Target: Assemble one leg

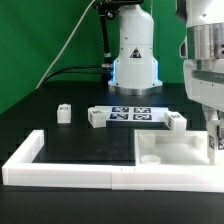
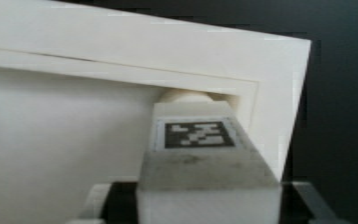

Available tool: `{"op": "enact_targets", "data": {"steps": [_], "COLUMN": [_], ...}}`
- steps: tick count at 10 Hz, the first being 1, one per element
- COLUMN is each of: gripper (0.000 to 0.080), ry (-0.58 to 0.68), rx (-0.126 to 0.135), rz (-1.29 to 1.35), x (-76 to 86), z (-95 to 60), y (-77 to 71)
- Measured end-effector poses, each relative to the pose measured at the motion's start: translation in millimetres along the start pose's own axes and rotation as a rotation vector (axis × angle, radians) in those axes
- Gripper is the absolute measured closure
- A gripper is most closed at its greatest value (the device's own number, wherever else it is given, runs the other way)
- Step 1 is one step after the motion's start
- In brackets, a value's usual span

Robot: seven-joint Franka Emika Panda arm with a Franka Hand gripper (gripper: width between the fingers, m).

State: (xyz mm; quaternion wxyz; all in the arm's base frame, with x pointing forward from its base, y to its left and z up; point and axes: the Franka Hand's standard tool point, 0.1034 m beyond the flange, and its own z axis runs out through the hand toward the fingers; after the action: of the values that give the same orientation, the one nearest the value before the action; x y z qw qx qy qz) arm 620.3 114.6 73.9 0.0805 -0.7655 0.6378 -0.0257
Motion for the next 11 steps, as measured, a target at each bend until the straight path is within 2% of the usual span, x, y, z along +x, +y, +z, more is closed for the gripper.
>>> {"op": "enact_targets", "data": {"steps": [1,2,3,4,5,9,11], "gripper": [0.0508,0.0331,0.0331,0.0192,0.0163,0.0150,0.0150], "ry": [0.000,-0.001,0.004,0.006,0.006,0.025,0.030], "rx": [0.000,0.001,0.002,0.003,0.004,-0.013,-0.041], "rz": [-0.053,-0.058,-0.182,-0.363,-0.498,-0.976,-1.261], "x": [0.0,-0.5,0.6,2.9,4.1,0.8,-3.1], "z": [0.0,0.0,-0.6,-1.0,-1.4,-1.7,-1.4], "y": [-0.1,-0.2,-1.1,-1.7,-2.2,-3.3,-2.7]}}
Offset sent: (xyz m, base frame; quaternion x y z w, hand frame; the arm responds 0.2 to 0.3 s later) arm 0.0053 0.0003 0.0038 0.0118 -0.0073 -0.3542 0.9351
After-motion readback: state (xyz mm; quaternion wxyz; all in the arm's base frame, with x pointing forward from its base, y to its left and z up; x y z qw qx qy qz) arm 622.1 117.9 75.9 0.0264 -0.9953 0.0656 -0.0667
